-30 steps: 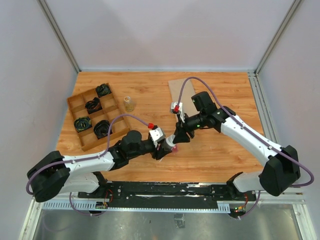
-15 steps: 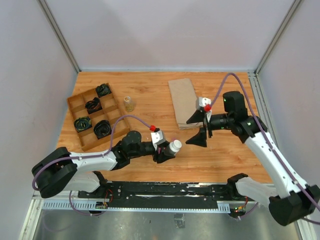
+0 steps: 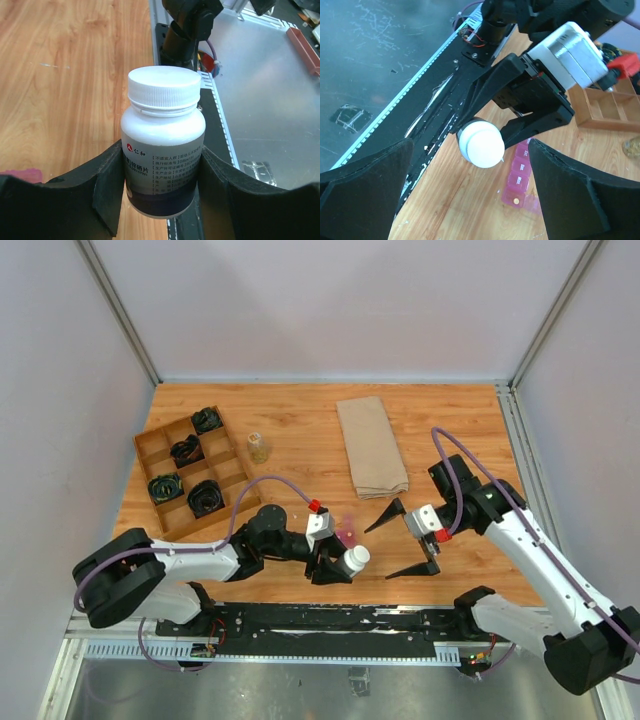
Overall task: Sort the pills into containers
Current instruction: Screw the lid of the pill bottle onto the pill bottle.
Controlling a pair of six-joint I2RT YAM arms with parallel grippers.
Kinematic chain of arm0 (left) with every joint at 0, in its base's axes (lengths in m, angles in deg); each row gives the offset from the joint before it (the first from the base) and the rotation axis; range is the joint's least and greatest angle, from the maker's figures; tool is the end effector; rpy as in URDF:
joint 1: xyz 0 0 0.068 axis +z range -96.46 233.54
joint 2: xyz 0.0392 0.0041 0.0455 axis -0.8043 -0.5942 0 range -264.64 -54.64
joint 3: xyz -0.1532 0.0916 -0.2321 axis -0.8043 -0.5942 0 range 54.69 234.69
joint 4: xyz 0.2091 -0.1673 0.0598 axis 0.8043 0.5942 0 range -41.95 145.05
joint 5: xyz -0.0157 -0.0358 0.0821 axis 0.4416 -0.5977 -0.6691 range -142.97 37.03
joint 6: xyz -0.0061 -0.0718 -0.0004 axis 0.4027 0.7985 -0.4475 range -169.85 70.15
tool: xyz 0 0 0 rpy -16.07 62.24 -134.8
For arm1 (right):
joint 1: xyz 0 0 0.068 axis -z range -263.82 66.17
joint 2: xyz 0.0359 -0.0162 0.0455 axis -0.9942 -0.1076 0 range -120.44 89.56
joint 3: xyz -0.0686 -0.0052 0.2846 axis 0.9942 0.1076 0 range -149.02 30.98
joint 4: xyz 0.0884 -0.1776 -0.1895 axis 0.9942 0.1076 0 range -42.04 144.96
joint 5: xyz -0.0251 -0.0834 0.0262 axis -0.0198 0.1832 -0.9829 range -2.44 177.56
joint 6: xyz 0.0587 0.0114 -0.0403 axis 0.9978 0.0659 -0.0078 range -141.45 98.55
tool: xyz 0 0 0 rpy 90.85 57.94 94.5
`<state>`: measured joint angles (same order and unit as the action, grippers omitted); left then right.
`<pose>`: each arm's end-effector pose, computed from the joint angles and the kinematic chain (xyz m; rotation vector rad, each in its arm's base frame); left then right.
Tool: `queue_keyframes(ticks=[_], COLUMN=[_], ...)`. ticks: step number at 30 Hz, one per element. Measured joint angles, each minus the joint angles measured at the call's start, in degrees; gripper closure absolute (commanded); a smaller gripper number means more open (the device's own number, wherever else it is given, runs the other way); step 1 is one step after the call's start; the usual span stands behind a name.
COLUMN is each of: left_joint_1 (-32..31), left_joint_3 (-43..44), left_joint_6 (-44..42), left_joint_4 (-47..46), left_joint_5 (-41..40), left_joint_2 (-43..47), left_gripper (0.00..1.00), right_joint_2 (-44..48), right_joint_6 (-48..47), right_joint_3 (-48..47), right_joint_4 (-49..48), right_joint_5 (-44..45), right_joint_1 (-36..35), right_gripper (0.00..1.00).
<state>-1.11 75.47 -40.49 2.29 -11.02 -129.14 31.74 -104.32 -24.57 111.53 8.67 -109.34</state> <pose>0.1195 -0.2373 0.1983 1.2484 1.4315 -1.4168 0.1230 0.1236 0.3261 -1.7143 0.8295 1.1611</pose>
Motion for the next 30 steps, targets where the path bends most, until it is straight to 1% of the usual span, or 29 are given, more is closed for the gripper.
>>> queue_keyframes(ticks=[2,5,12,15,27,30], left_joint_1=[-0.26,-0.74,-1.46,-1.62,-1.75,-1.75], left_joint_3=[0.11,0.57,1.33,1.36,1.40,1.40], left_joint_6=[-0.02,-0.09,-0.31,-0.31,-0.33,-0.33], left_joint_4=[0.00,-0.04,-0.39,-0.44,-0.44,-0.44], left_joint_5=[0.52,1.25,1.86,1.90,2.14,2.12], left_joint_2=[-0.57,-1.09,-1.75,-1.84,-1.86,-1.86], left_gripper=[1.00,1.00,1.00,1.00,1.00,1.00], right_joint_2=[-1.01,-3.74,-9.42,-9.38,-8.70,-8.70], right_joint_6=[-2.91,-4.59,-2.51,-1.55,3.08,4.09], right_joint_3=[0.00,0.00,-0.11,-0.11,-0.11,-0.11], right_joint_4=[1.25,1.90,0.83,0.17,-4.26,-5.07], right_joint_5=[1.01,2.62,7.30,8.28,10.08,10.16], right_joint_1=[-1.60,-3.91,-8.00,-8.52,-9.70,-9.70], right_gripper=[0.06,0.12,0.18,0.20,0.37,0.43])
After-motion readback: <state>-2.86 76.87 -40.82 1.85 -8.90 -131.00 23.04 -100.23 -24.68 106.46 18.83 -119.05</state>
